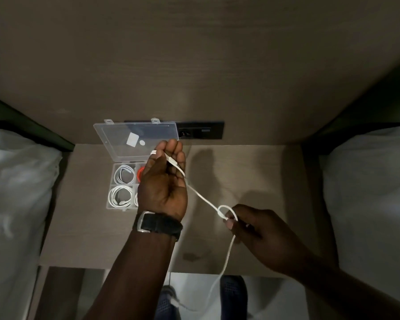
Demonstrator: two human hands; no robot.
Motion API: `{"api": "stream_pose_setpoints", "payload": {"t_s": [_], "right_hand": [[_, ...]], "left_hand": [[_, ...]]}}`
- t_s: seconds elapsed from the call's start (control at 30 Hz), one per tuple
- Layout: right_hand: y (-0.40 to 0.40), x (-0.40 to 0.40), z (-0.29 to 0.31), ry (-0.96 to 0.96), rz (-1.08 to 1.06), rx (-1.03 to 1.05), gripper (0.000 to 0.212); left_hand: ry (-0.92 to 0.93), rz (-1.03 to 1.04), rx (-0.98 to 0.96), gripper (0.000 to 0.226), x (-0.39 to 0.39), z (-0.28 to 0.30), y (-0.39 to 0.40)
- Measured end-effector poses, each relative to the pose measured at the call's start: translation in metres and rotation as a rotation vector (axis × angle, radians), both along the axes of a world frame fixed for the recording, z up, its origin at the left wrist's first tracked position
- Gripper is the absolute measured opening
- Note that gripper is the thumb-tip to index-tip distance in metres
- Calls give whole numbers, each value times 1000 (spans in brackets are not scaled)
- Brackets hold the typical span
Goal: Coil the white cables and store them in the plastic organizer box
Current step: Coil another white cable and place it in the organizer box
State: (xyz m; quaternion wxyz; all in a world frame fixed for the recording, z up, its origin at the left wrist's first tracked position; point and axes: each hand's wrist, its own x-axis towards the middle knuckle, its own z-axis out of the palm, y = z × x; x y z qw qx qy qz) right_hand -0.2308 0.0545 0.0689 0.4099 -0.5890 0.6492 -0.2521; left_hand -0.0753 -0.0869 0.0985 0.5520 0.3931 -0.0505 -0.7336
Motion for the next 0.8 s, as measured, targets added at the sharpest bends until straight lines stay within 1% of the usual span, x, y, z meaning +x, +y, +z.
{"api": "stream_pose_setpoints", "payload": {"t_s": [0.07,0.1,0.13,0.17,0.2,0.23,0.27,0.3,0.33,0.37,0.4,0.43,0.53,0.6,0.67,0.7,0.73,0.8], "right_hand": [[-6,-10,6,175,-53,-120,29],[-9,-15,10,209,-107,-185,25],[-12,-18,15,179,-178,-240,21],[-13,-23,19,120,-252,-285,18],[-12,-27,24,49,-325,-316,15],[-12,-31,29,-42,-406,-324,13],[-12,-36,36,-174,-494,-310,14],[-14,-42,43,-366,-570,-293,16],[-16,-50,50,-589,-627,-280,18],[-20,-59,55,-755,-681,-285,19],[-25,-69,61,-823,-735,-302,19],[-31,-80,65,-805,-790,-318,20],[-50,-100,71,-660,-931,-395,25],[-64,-109,64,-541,-986,-426,24],[-74,-120,45,-421,-1035,-406,22],[-77,-127,31,-321,-1035,-389,19],[-78,-134,15,-168,-995,-356,16],[-76,-139,-14,184,-820,-200,19]], "left_hand": [[-134,3,-109,26,-5,-10,5],[-232,19,-157,23,-8,-14,7],[-365,35,-214,20,-10,-17,9],[-557,51,-301,19,-9,-21,8],[-801,47,-423,19,-5,-26,7],[-1059,-9,-578,20,2,-32,4],[-1281,-132,-729,20,8,-37,3],[-1438,-297,-842,20,12,-42,5],[-1507,-484,-896,20,15,-46,10],[-1489,-659,-892,19,15,-51,17],[-1395,-795,-838,18,17,-55,26],[-1252,-873,-749,18,19,-58,33],[-896,-944,-468,24,25,-52,48],[-680,-1003,-359,27,26,-39,52],[-437,-1076,-281,26,23,-24,55],[-291,-1080,-235,24,21,-16,56],[-133,-1040,-191,22,20,-8,57],[165,-844,-116,19,21,5,52]]}}
